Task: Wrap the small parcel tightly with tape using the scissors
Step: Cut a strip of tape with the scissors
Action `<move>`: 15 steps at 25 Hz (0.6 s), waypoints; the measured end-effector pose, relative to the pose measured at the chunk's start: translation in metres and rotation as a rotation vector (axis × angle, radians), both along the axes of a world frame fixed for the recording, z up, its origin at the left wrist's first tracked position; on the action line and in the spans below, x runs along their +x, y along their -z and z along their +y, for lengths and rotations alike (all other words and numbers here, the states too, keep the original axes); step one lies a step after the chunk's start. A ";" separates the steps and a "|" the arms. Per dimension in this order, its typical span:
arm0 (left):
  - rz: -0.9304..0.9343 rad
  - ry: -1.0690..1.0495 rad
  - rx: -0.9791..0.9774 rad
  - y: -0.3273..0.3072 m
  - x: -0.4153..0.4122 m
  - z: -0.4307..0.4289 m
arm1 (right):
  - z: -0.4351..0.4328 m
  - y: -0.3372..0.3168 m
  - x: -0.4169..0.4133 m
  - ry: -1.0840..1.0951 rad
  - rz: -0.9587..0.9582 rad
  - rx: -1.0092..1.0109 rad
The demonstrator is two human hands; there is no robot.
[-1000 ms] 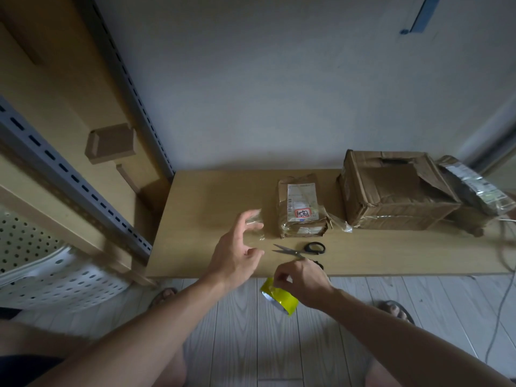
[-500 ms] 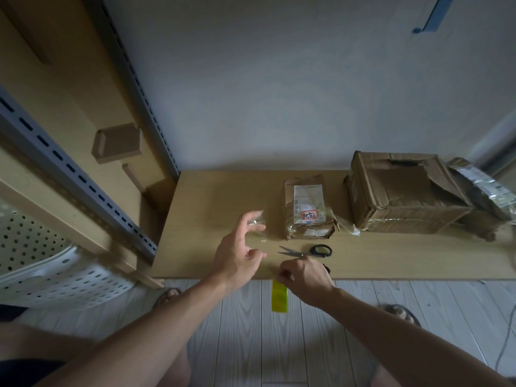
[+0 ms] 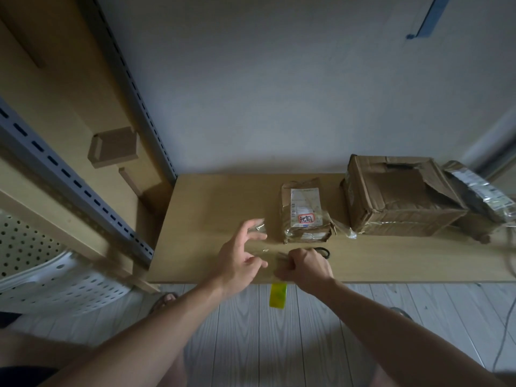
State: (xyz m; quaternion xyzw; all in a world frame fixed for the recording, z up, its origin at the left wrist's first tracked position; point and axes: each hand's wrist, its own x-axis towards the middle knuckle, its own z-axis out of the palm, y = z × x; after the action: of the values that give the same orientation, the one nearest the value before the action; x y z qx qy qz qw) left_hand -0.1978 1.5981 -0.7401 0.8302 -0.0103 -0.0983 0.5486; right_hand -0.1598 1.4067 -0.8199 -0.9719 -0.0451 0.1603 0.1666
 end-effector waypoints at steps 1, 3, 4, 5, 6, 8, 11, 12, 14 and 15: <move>0.033 -0.004 -0.038 -0.001 0.001 0.000 | -0.003 0.002 0.002 0.017 0.025 -0.029; 0.104 -0.017 -0.115 -0.002 0.003 0.002 | -0.006 0.005 0.001 0.033 0.018 -0.057; 0.135 -0.030 -0.155 -0.003 0.004 0.002 | -0.006 0.005 0.000 0.036 -0.006 -0.045; 0.164 -0.053 -0.197 -0.003 0.005 0.003 | -0.005 0.002 -0.001 0.048 -0.039 -0.004; 0.189 -0.074 -0.243 -0.004 0.007 0.004 | -0.003 -0.002 -0.001 0.079 -0.068 0.087; 0.230 -0.094 -0.351 -0.004 0.010 0.005 | 0.001 -0.018 0.002 0.275 0.008 0.545; 0.290 -0.107 -0.482 -0.007 0.015 0.003 | 0.011 -0.048 0.003 0.453 0.417 1.242; 0.305 -0.103 -0.509 -0.009 0.016 0.000 | 0.014 -0.054 0.001 0.448 0.476 1.301; 0.331 -0.105 -0.581 -0.012 0.016 -0.007 | 0.020 -0.059 -0.005 0.506 0.438 1.345; 0.344 -0.114 -0.624 -0.013 0.016 -0.010 | 0.022 -0.060 -0.007 0.564 0.379 1.353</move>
State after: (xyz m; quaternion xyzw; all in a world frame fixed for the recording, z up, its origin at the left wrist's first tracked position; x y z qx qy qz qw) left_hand -0.1815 1.5880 -0.7270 0.5932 0.0990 -0.1981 0.7740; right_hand -0.1666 1.4283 -0.7600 -0.5882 0.1461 0.2134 0.7662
